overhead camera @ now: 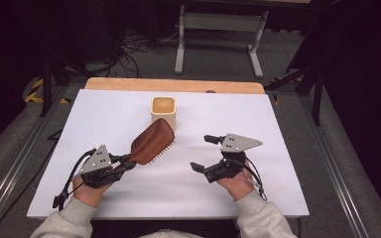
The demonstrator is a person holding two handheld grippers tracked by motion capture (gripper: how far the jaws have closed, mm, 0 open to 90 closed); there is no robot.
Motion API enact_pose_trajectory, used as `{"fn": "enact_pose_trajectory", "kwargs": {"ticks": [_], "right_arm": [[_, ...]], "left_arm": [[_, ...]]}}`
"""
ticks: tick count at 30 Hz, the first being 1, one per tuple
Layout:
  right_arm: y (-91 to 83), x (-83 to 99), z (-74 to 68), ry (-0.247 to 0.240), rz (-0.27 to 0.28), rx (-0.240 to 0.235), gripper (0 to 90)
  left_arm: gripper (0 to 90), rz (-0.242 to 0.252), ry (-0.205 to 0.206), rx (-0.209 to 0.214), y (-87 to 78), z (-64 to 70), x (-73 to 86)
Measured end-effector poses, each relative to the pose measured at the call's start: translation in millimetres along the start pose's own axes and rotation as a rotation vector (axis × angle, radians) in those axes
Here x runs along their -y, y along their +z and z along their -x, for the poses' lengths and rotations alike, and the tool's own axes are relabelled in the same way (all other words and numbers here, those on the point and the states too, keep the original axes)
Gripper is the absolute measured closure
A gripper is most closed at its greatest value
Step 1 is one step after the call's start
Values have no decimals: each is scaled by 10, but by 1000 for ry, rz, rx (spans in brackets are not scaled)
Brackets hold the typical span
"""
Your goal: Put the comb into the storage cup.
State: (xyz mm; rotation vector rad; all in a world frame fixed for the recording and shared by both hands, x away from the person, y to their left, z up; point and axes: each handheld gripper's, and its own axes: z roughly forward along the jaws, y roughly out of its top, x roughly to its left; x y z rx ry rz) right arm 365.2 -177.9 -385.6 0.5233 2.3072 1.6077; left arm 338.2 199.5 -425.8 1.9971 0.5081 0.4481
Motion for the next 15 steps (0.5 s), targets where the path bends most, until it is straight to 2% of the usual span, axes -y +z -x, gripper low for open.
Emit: {"fn": "enact_pose_trajectory", "kwargs": {"ticks": [8,15], "right_arm": [[348,-211,-58,-18,-49,-38,24],[603,-334,-96,-6,-75,-73,19]], "left_arm": [[724,3,-2,-13,-11,-16,-6],[724,5,7,-22,-28,-21,-10]]}}
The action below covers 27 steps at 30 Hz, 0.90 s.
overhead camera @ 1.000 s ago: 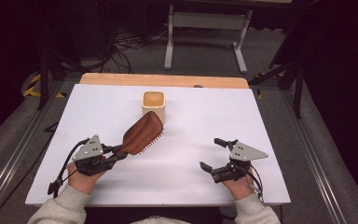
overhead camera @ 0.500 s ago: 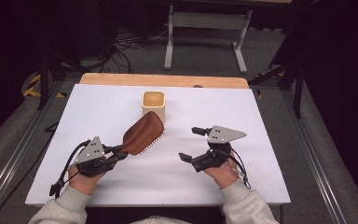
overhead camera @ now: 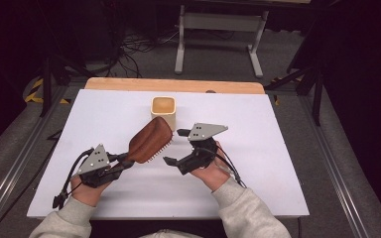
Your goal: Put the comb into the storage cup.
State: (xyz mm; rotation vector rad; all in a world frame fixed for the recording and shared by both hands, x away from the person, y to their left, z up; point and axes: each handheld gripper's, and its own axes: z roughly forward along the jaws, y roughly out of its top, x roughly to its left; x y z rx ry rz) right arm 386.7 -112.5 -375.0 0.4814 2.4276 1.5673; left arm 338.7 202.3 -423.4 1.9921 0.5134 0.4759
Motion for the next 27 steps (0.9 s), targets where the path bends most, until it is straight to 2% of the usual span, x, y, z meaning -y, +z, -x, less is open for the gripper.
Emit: {"fn": "enact_pose_trajectory", "kwargs": {"ticks": [9,13,20,26,27], "right_arm": [[181,-77,9,24,-23,-17,17],[237,-97,16,47,-25,-34,18],[305,-124,9,61,-35,-49,26],[321,-144,11,80,-39,-57,60],[317,-156,16,87,-35,-56,91]], "left_arm": [[724,-2,5,-2,16,30,-5],[724,-4,8,-7,24,44,-7],[723,-9,17,-4,54,73,-8],[724,-12,18,-5,72,77,2],[724,-19,20,-8,83,86,3]]}}
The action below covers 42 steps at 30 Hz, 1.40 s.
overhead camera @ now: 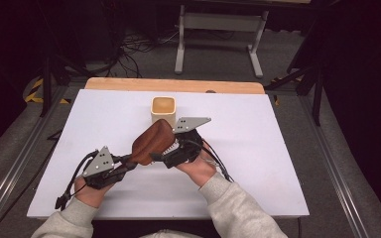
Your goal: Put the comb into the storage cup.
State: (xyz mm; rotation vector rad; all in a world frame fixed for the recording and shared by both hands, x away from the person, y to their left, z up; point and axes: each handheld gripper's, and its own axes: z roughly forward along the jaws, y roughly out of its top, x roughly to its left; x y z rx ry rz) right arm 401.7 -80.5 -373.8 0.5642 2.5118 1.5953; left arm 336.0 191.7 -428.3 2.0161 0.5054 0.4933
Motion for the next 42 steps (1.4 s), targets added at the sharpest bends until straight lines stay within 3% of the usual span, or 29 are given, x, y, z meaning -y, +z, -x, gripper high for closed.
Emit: {"fn": "enact_pose_trajectory", "kwargs": {"ticks": [10,11,15,23,33,36,41,42], "right_arm": [[-59,-67,-2,3,20,-23,282],[-77,-91,-12,-9,27,-35,351],[-97,-139,-56,-38,29,-72,437],[-119,-206,-94,-52,17,-145,540],[-146,-330,-203,-114,0,-153,598],[-160,-360,-223,-128,-7,-157,599],[-233,-446,-233,-144,5,-148,598],[-248,-462,-233,-148,6,-139,598]], "left_arm": [[728,-23,21,-15,33,37,1],[728,-37,33,-21,50,49,1],[723,-46,36,-28,71,67,1],[703,-33,27,-21,63,46,-2],[696,1,11,11,50,37,-1],[661,-7,6,16,57,29,5],[447,22,-26,25,45,-2,10],[447,33,-38,37,36,-13,11]]}}
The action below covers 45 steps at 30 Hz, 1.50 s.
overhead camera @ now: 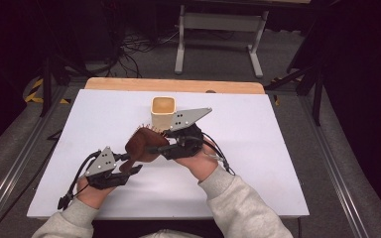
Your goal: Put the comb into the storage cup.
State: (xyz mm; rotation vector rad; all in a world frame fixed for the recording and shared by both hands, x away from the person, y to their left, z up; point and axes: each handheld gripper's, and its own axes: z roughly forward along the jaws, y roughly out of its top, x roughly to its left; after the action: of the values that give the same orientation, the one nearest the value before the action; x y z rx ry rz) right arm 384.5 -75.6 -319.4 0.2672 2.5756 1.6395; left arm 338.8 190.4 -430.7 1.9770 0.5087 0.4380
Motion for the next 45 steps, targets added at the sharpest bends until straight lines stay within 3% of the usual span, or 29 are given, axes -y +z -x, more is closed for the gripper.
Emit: {"fn": "enact_pose_trajectory", "kwargs": {"ticks": [1,5,10,13,17,28,35,45], "right_arm": [[-33,-38,6,-7,-2,6,598],[-89,-107,9,-23,-5,18,597],[-157,-189,34,-30,-6,31,596],[-203,-244,61,-31,-8,44,595],[-274,-322,101,-35,-9,69,593],[-491,-489,242,-42,10,128,588],[-651,-597,359,-32,25,177,586],[-763,-702,485,-29,31,242,583]], "left_arm": [[353,14,-5,7,-14,-13,2],[183,93,-53,32,-87,-90,38],[74,110,-85,38,-148,-167,82],[15,129,-101,10,-190,-200,122],[5,122,-120,-9,-233,-254,157],[2,115,-122,-29,-321,-397,246],[2,113,-114,-63,-338,-433,282],[2,98,-118,-73,-345,-472,319]]}}
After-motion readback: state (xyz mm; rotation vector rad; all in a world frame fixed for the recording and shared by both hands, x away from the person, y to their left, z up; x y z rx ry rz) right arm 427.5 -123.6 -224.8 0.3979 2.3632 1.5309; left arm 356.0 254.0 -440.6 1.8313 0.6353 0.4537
